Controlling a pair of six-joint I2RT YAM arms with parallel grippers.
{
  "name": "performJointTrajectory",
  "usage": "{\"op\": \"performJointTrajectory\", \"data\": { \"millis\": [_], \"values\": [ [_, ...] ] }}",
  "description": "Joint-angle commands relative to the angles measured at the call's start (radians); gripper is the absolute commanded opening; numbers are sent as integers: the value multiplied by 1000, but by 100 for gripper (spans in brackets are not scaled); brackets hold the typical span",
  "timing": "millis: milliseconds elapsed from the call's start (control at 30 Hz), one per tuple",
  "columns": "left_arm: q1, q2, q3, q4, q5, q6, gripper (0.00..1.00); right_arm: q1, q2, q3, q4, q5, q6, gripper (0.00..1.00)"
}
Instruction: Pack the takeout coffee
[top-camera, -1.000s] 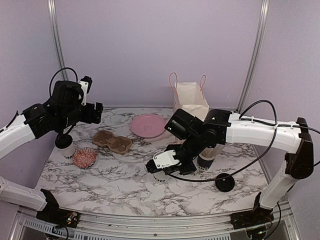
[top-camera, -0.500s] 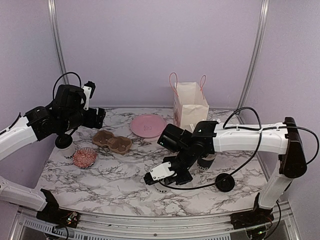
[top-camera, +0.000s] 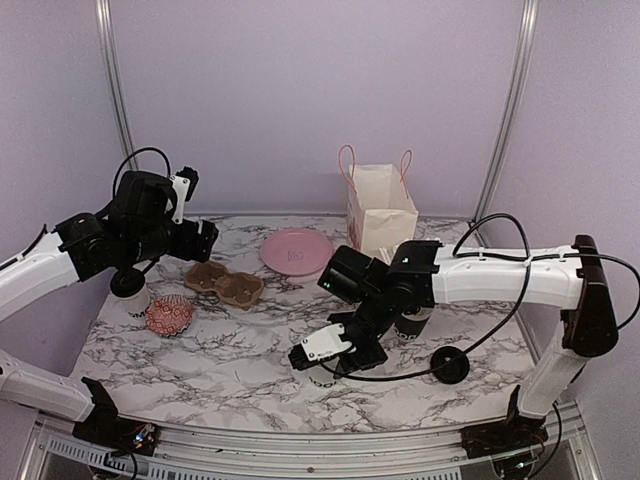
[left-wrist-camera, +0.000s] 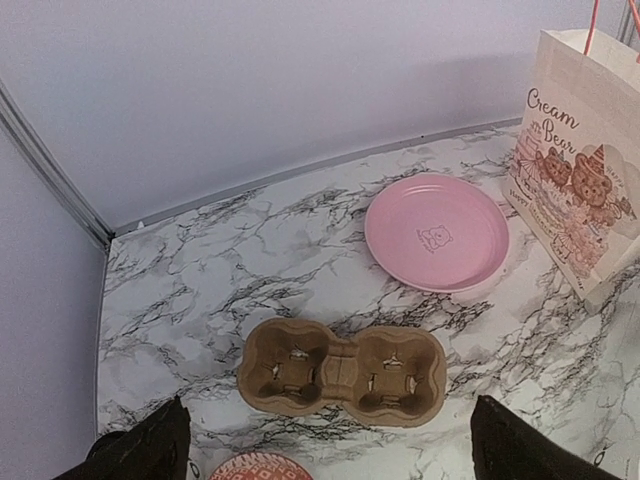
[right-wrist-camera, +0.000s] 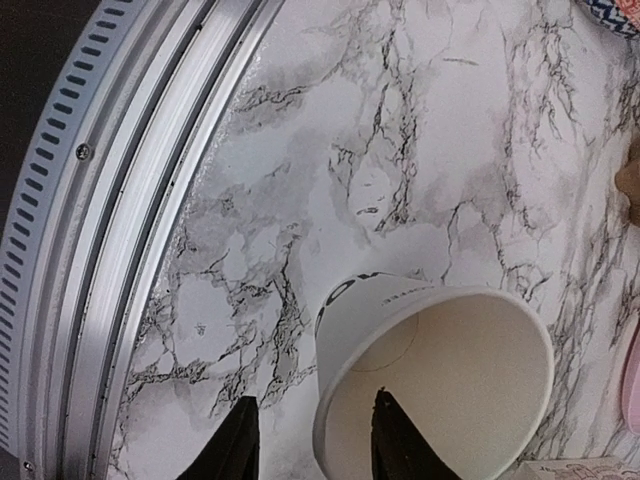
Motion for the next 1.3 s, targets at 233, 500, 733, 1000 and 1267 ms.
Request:
{"op": "performJointTrajectory", "data": {
  "millis": [233,500,733,1000,1267],
  "values": [
    [-2,62,77,2,189,54,89,-138,-275,-156,8,-61,18,42],
    [-2,94,128,2,148,69,88,-326,-465,-505,33,45,8,42],
    [-2,105,127,4,150,74,88,-404,-537,-685,2,158,13,39],
    [-2,114,115,7,154,82,88,-449,-551,-720,-4,229,53,41],
    [-1,116,104,14,166,74,88,-450,-481,-720,7,270,51,40]
  ]
}}
